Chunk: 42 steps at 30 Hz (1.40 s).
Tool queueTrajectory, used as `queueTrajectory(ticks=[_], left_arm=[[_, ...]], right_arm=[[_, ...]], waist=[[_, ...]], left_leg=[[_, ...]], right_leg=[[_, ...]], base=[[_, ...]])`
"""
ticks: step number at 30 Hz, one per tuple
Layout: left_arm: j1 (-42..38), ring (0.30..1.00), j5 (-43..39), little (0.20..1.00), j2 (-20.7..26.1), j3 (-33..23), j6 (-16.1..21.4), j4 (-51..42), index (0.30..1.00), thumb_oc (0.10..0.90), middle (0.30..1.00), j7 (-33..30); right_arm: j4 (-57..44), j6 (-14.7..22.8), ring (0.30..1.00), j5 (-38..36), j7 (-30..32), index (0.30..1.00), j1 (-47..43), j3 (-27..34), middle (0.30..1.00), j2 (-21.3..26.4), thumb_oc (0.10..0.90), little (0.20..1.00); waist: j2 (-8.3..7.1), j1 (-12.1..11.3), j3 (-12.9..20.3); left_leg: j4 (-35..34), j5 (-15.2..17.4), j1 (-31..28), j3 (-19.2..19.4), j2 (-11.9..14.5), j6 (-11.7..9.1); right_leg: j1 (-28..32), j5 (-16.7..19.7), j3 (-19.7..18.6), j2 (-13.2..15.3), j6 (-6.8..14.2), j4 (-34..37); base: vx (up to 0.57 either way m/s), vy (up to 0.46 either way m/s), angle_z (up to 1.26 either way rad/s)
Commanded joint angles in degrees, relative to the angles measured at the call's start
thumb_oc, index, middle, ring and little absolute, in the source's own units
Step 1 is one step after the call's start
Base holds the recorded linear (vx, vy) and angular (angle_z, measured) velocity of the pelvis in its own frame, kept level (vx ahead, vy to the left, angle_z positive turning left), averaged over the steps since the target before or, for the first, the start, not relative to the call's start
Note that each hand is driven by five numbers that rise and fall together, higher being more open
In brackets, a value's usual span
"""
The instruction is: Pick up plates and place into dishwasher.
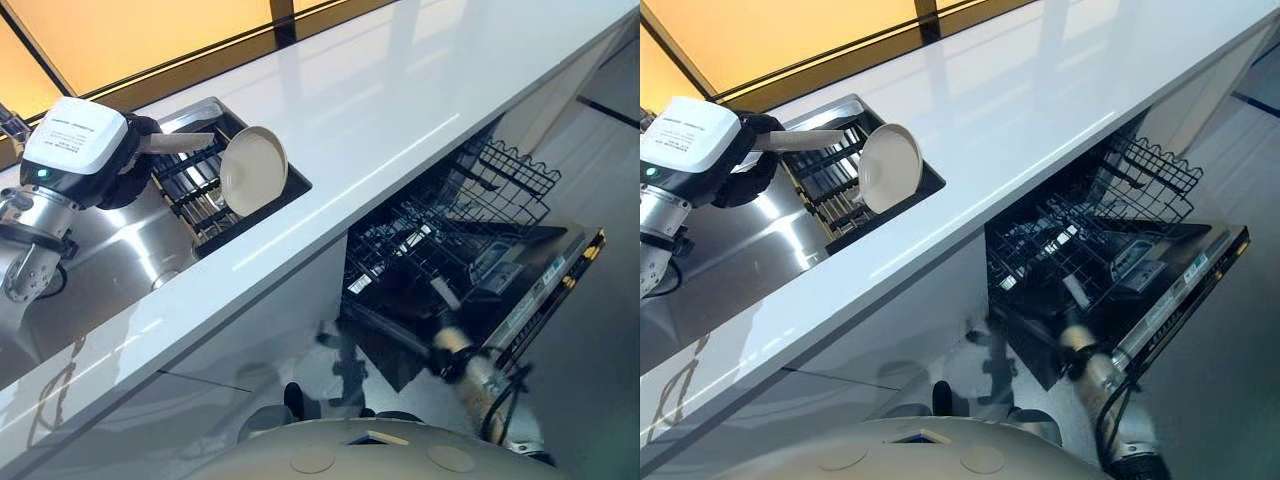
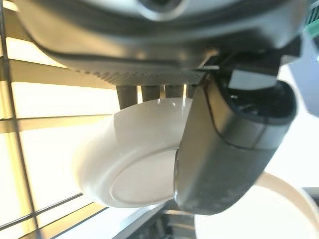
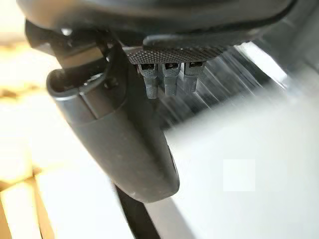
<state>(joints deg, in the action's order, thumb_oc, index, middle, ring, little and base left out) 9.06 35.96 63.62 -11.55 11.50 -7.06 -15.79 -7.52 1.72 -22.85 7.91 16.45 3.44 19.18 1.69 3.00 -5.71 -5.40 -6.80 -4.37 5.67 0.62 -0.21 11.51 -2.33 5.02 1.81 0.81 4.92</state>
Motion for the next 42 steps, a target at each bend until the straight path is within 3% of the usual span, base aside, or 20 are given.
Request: queueTrajectory(ticks=[1,2,4,6,10,13,16,19,27,33,35,41,42], left_arm=[[-6.01,0.300,-1.76,0.200,0.24,-10.54,0.14,-0.62,0.300,0.100,0.300,-7.62],[-7.14,0.300,-2.54,0.200,-0.77,-9.97,0.77,-2.72,0.300,0.100,0.300,-7.27],[-8.78,0.300,-3.30,0.200,-1.14,-8.93,1.26,-4.01,0.300,0.100,0.300,-6.74],[-12.55,0.300,-5.94,0.200,-0.89,-5.96,1.98,-4.97,0.300,0.100,0.300,-5.13],[-18.84,0.300,-10.60,0.200,-1.53,-0.80,4.53,-5.85,0.300,0.100,0.300,-2.55],[-22.91,0.300,-13.53,0.200,-2.28,2.41,5.16,-7.79,0.300,0.100,0.300,0.81],[-26.76,0.300,-19.32,0.200,-2.84,5.40,6.74,-9.02,0.300,0.100,0.300,4.58],[-30.16,0.300,-25.33,0.200,-5.22,8.73,8.24,-10.10,0.300,0.100,0.300,7.99],[-35.38,0.300,-30.00,0.200,-10.56,14.91,8.02,-13.29,0.300,0.100,0.300,15.98],[-37.72,0.300,-32.42,0.200,-11.58,17.56,6.87,-14.94,0.300,0.100,0.300,20.13],[-38.11,0.300,-33.36,0.200,-11.97,18.41,7.06,-15.14,0.300,0.100,0.300,21.03],[-37.06,0.307,-33.09,0.208,-12.98,18.40,7.56,-15.58,0.307,0.108,0.307,20.96],[-36.74,0.349,-32.73,0.258,-12.91,17.96,7.87,-15.71,0.349,0.158,0.349,20.20]], right_arm=[[-10.16,15.52,0.900,10.05,12.51,0.900,-8.76,4.80,0.900,4.85,0.800,0.900],[-12.00,19.06,0.900,16.93,16.73,0.900,-12.29,6.05,0.900,6.61,0.800,0.900],[-13.19,21.42,0.900,21.21,18.56,0.900,-14.73,6.08,0.900,8.71,0.800,0.900],[-14.20,22.83,0.900,26.30,18.68,0.900,-19.14,4.86,0.900,12.87,0.800,0.900],[-14.15,24.57,0.900,28.94,13.24,0.900,-23.78,2.00,0.900,18.16,0.800,0.900],[-15.64,21.68,0.900,29.49,3.18,0.900,-27.21,-0.52,0.900,22.45,0.800,0.900],[-16.03,16.80,0.900,21.08,-6.93,0.900,-31.63,-3.09,0.900,26.69,0.800,0.900],[-14.98,15.47,0.900,19.10,-12.21,0.900,-35.77,-6.55,0.900,26.60,0.800,0.900],[-16.84,14.09,0.900,19.87,-13.69,0.900,-40.98,-11.61,0.900,23.64,0.800,0.900],[-17.51,10.48,0.900,17.87,-16.81,0.900,-42.83,-14.10,0.900,22.57,0.800,0.900],[-17.49,9.52,0.300,17.11,-17.51,0.300,-42.74,-14.86,0.300,22.16,0.100,0.200],[-16.40,9.61,0.300,17.93,-15.28,0.300,-40.84,-14.98,0.300,20.89,0.100,0.200],[-16.48,9.51,0.300,17.88,-15.28,0.300,-40.47,-14.60,0.300,20.83,0.100,0.200]], waist=[[0.95,1.53,2.16],[1.07,1.08,2.09],[1.09,0.63,1.98],[0.93,-0.27,2.10],[0.23,-1.68,2.47],[-0.41,-2.23,2.98],[-1.19,-2.63,3.36],[-1.71,-3.04,3.56],[-1.89,-3.34,3.68],[-2.00,-3.31,3.61],[-2.03,-3.31,3.62],[-2.01,-3.37,3.70],[-2.01,-3.36,3.53]], left_leg=[[0.40,8.95,-4.96,1.96,-2.58,1.67],[0.40,8.99,-4.96,1.77,-2.60,1.70],[0.40,8.99,-4.99,1.61,-2.60,1.74],[0.40,8.96,-4.96,1.24,-2.63,1.61],[0.40,8.80,-4.72,0.82,-2.62,1.25],[0.40,8.64,-4.49,0.56,-2.68,1.07],[0.40,8.48,-4.46,0.32,-2.62,0.73],[0.40,8.39,-4.45,-0.23,-2.67,0.57],[0.40,8.23,-4.38,-0.73,-2.62,0.37],[0.40,7.78,-4.22,-0.69,-2.67,0.38],[0.40,7.75,-4.27,-0.68,-2.65,0.36],[0.40,8.18,-4.54,-0.73,-2.61,0.39],[0.40,7.68,-4.35,-0.63,-2.60,0.41]], right_leg=[[-3.92,3.11,0.06,-0.37,3.96,-0.82],[-3.82,3.12,0.01,-0.41,3.88,-0.78],[-3.76,3.08,0.05,-0.42,3.82,-0.85],[-3.71,2.94,0.16,-0.39,3.80,-1.07],[-3.60,2.80,0.83,-0.26,3.87,-1.13],[-3.56,2.80,1.34,-0.17,3.88,-0.99],[-3.35,2.77,1.98,-0.13,3.73,-0.96],[-3.14,2.74,2.36,-0.18,3.53,-0.90],[-2.99,2.88,2.57,-0.35,3.36,-0.88],[-3.09,3.23,2.46,-0.44,3.25,-0.88],[-3.00,3.23,2.48,-0.46,3.23,-0.89],[-2.64,2.78,2.49,-0.49,3.25,-0.88],[-2.92,3.16,2.54,-0.49,3.16,-1.05]], base=[[-0.01,0.033,-0.13],[-0.01,0.026,-0.08],[-0.02,0.018,-0.10],[-0.02,0.002,-0.06],[-0.01,-0.007,0.03],[-0.02,-0.017,0.09],[0.00,-0.021,0.10],[0.02,-0.025,0.06],[0.01,-0.009,0.06],[0.00,0.000,0.00],[0.00,0.000,0.00],[0.01,-0.002,0.00],[0.00,0.000,0.00]])
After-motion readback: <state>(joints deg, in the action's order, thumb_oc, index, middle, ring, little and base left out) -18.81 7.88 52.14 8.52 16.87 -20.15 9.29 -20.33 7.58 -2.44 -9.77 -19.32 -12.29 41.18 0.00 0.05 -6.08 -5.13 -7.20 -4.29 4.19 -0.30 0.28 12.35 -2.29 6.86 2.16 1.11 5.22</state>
